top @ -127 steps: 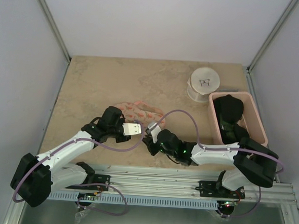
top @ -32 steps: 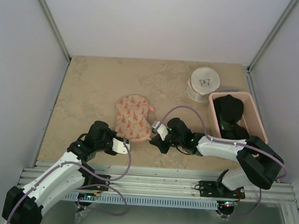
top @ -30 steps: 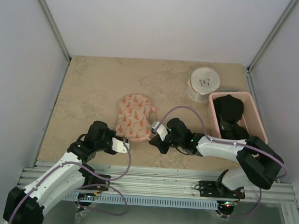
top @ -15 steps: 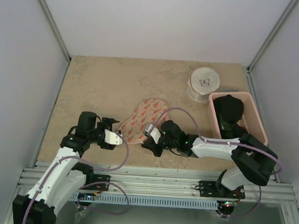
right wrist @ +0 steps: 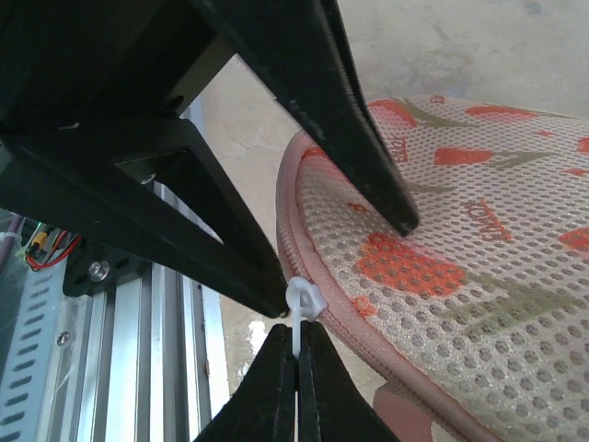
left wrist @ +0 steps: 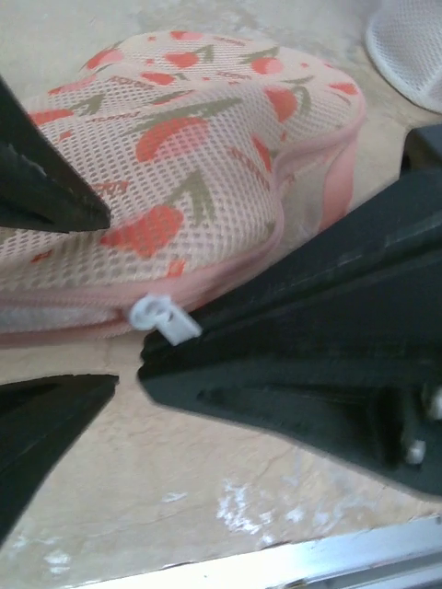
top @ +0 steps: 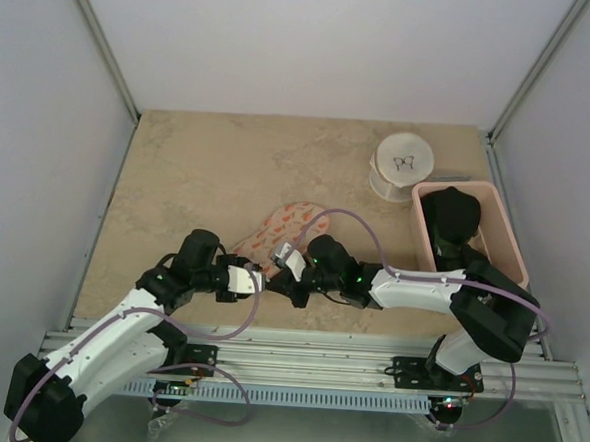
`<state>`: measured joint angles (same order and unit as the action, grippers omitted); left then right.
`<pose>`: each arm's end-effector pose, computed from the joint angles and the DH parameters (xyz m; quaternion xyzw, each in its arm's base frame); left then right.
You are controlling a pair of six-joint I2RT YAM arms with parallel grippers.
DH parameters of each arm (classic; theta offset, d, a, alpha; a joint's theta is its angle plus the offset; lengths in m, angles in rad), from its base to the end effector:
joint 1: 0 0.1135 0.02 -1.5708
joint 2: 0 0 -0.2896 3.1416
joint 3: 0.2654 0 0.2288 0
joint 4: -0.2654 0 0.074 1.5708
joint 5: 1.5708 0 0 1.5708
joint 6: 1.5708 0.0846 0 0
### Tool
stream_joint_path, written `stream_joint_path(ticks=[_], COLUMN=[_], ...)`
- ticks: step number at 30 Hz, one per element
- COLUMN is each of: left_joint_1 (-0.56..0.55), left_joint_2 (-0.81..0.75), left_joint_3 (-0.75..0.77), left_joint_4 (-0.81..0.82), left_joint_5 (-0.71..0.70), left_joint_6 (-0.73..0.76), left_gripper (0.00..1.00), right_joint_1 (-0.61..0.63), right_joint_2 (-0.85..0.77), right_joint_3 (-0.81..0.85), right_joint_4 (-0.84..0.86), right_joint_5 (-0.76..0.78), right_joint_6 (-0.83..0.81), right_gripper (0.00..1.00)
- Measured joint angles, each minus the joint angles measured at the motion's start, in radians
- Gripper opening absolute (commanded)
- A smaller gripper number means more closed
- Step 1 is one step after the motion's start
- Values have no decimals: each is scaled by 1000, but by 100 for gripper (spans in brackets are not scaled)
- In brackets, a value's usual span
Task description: Unzip the laundry bag and remove the bra
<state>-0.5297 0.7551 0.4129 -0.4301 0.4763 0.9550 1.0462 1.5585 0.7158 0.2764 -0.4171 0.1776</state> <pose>0.1048 -0.1063 0.1903 0.6729 0.5978 -0.1327 0.4151 0.1386 0.3079 0.1970 -0.4512 0.7360 0.4191 0.2813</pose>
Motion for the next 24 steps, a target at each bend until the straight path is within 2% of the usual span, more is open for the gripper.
stream_joint_path(ticks=[7,17,24], left_joint_1=[-1,-3,-3], left_joint_2=[6,-12,-43], left_joint_3=[-14,-24,-30], left_joint_4=[64,72,71], left_joint_5=[-18,-59,-98], left_joint_6=[19,120,179], left_gripper=[0,0,0], right_joint_1=[3,-12,-99], right_joint_2=[5,0,-38], right_joint_3=[3,-2,-61], right_joint_4=[0,-10,-43], right_joint_5=[3,21,25], right_joint_6=[2,-2,-21], right_gripper=[1,0,0])
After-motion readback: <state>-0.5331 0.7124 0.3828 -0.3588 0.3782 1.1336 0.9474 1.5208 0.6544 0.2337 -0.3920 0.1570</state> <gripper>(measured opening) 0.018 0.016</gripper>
